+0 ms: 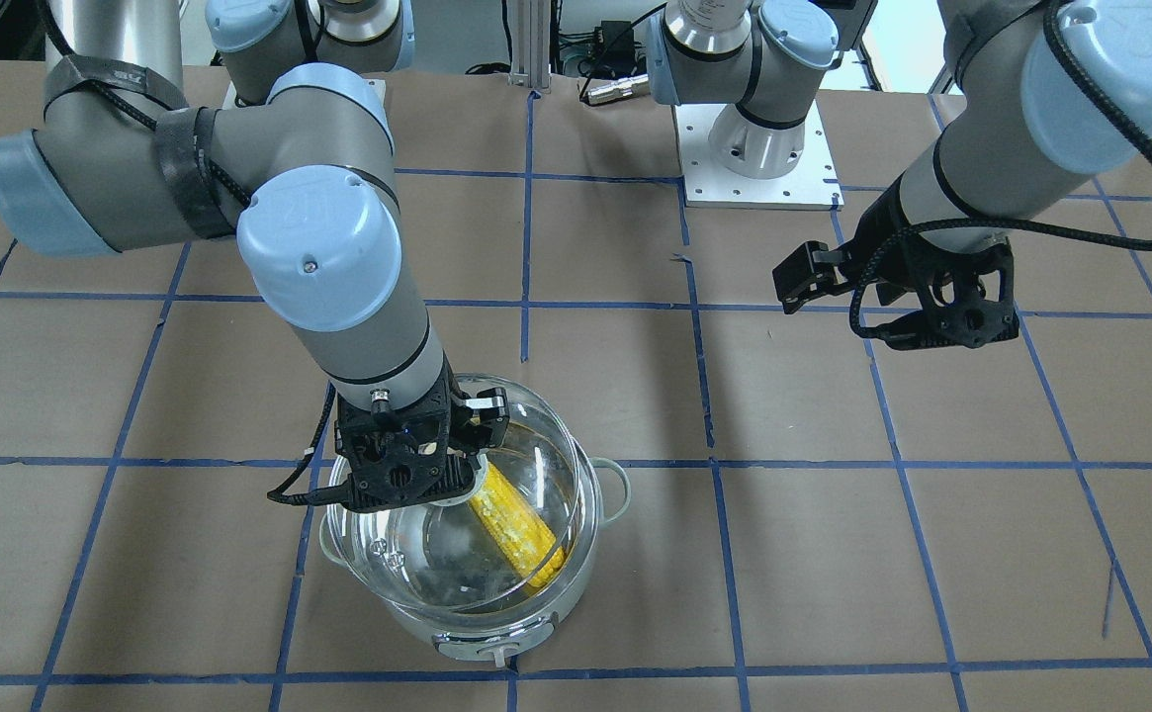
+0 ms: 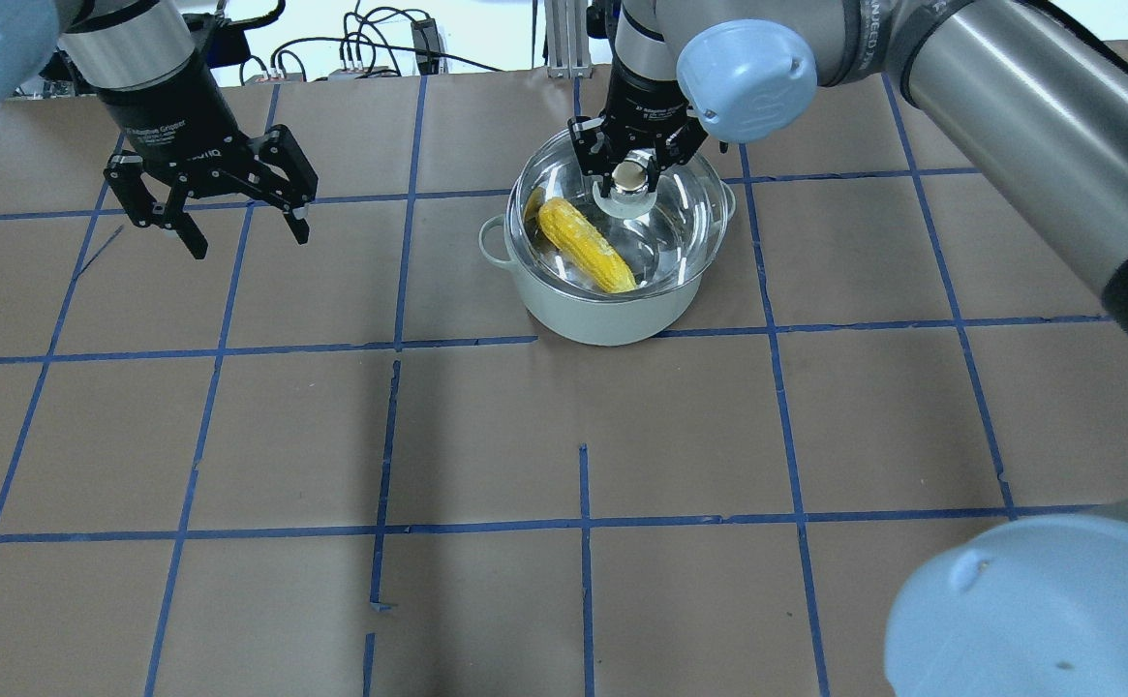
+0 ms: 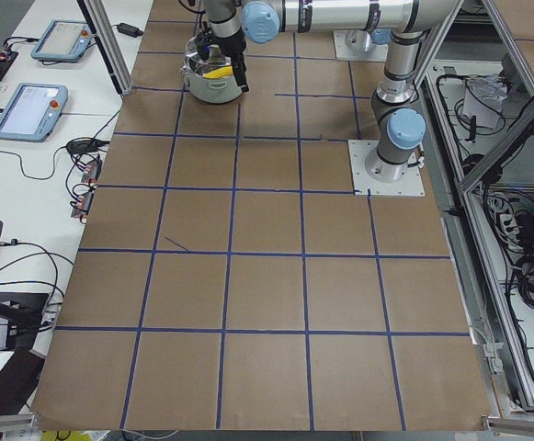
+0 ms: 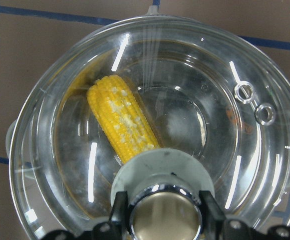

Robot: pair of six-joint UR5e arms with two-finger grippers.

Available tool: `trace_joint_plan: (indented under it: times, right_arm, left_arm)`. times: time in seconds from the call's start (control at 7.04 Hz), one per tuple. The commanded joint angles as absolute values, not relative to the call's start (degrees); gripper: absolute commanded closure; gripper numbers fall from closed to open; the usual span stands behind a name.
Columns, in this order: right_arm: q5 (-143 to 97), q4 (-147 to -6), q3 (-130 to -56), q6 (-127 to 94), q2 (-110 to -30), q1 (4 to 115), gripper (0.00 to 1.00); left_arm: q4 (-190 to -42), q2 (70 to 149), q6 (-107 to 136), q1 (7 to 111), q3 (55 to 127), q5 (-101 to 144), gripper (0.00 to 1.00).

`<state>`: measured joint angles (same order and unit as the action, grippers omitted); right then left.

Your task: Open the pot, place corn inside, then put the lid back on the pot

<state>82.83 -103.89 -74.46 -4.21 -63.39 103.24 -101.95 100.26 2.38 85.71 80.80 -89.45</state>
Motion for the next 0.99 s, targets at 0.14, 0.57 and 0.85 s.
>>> trace_joint_plan:
  times: [0.14, 0.57, 0.85]
  right_arm:
    - [80.8, -104.0, -74.4, -5.7, -63.1, 103.5, 0.68]
    - [80.8, -103.9, -74.3, -5.6, -61.9, 103.5, 0.69]
    - [80.9, -103.9, -74.2, -5.6, -61.8, 103.5, 0.69]
  left_arm:
    - [-99.9, 100.3, 3.8, 88.9, 82.1, -89.5, 0.0]
    - [-99.1, 100.1, 3.3, 88.8, 82.2, -89.4, 0.0]
    - [-99.0, 100.0, 3.3, 88.7, 82.2, -89.4, 0.0]
